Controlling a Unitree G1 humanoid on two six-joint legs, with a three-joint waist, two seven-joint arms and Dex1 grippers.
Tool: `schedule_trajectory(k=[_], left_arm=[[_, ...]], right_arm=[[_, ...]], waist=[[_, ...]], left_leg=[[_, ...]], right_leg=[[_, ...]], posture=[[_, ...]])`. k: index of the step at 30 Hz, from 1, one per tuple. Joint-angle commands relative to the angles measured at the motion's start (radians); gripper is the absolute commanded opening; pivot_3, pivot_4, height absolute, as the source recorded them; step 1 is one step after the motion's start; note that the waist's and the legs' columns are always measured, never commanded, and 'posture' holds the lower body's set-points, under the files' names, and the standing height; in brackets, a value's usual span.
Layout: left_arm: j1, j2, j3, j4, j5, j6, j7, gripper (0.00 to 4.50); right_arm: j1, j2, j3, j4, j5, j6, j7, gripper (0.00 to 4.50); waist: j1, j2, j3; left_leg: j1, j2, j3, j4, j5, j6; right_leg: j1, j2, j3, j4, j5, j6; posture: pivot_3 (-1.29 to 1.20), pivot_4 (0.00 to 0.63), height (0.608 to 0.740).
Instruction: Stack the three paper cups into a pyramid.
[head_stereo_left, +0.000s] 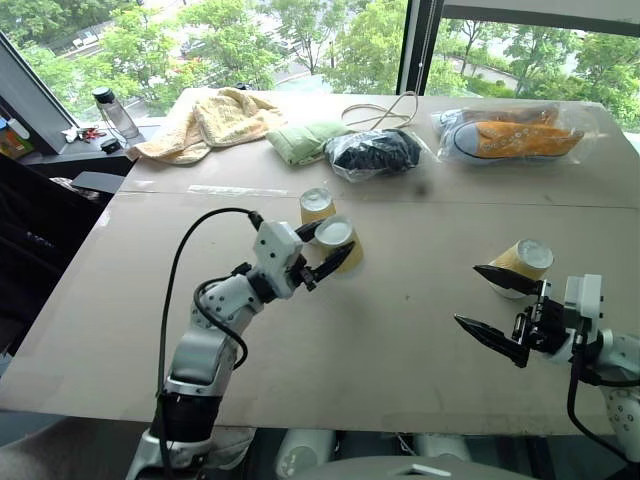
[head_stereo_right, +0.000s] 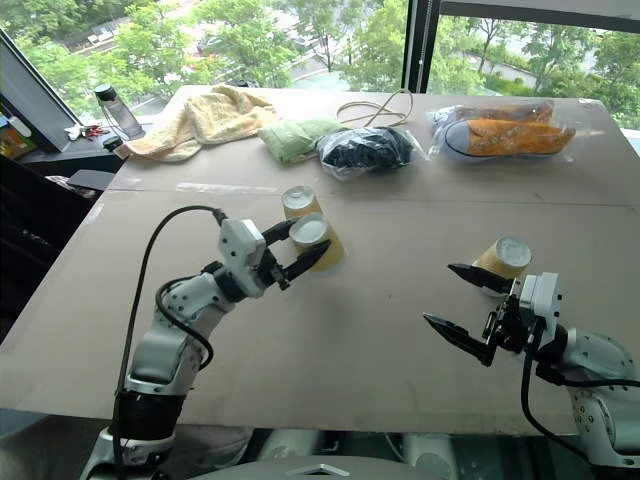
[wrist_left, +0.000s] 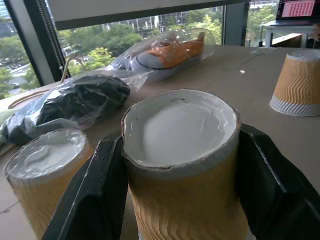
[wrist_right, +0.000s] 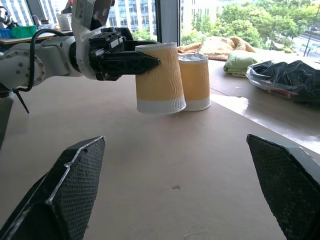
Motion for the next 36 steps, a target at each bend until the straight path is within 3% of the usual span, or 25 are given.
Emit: schedule_trajectory(k=[1,7,17,25,26,27,29,36], left_arm=[[-0.091,-0.040,-0.085,0.099,0.008,-0.029,-0.092,2.35],[-0.188,-0.109,-0.121,0.227,0.052,-0.076,-0.094,2.35],[-0.114,0.013,-0.043,0.147,0.074,-0.082,-0.067,2.35],[-0.053,0.021,-0.048,0.138,0.069,-0.092,-0.078,2.35],[-0.049,0.017,-0.045,0.138,0.067,-0.093,-0.074,3.35],[-0.045,0.013,-0.042,0.136,0.062,-0.092,-0.073,3.55],[-0.044,0.008,-0.040,0.134,0.061,-0.097,-0.070,4.48],[-0.014,0.006,0.005,0.088,0.034,-0.106,-0.044,4.48]], right_arm=[[0.008,0.004,-0.026,-0.036,0.005,-0.019,-0.017,4.50],[0.034,0.016,-0.028,-0.053,-0.005,-0.037,-0.041,4.50],[0.042,0.027,-0.011,-0.062,-0.009,-0.051,-0.058,4.50],[0.007,0.013,-0.008,-0.056,0.006,-0.032,-0.047,4.50],[0.005,0.010,-0.008,-0.056,0.007,-0.030,-0.044,4.50],[0.003,0.008,-0.007,-0.055,0.008,-0.027,-0.043,4.50],[-0.002,0.006,-0.007,-0.054,0.010,-0.022,-0.041,4.50],[-0.020,0.001,-0.006,-0.045,0.012,-0.009,-0.032,4.50]], waist=[[0.000,0.000,0.000],[-0.005,0.000,0.000],[-0.004,0.000,0.000],[0.000,0.000,0.000],[-0.001,0.000,0.000],[-0.001,0.001,0.000],[-0.001,0.001,0.000],[-0.002,0.001,0.000]], left_leg=[[0.000,0.000,0.000,0.001,0.000,0.000],[0.000,0.000,0.000,0.003,0.000,0.000],[0.000,0.002,0.000,0.003,0.000,0.000],[0.000,0.001,0.000,0.003,0.000,0.000],[0.000,0.001,0.000,0.003,0.000,0.000],[0.000,0.001,0.000,0.003,0.000,0.000],[0.000,0.001,0.000,0.003,0.000,0.000],[0.000,0.001,0.000,0.003,0.000,0.000]], right_leg=[[0.000,0.001,0.000,0.000,0.000,0.000],[0.000,0.003,0.001,0.001,0.000,0.000],[0.000,0.002,0.001,0.001,0.000,0.000],[0.000,0.001,0.000,0.001,0.000,0.000],[0.000,0.001,0.000,0.001,0.000,0.000],[0.000,0.001,0.000,0.001,0.000,0.000],[0.000,0.001,0.000,0.001,0.000,0.000],[0.000,0.001,0.000,0.001,0.000,0.000]], posture=[[0.00,0.150,0.740],[0.00,0.150,0.740],[0.00,0.150,0.740],[0.00,0.150,0.740],[0.00,0.150,0.740],[0.00,0.150,0.740],[0.00,0.150,0.740],[0.00,0.150,0.740]])
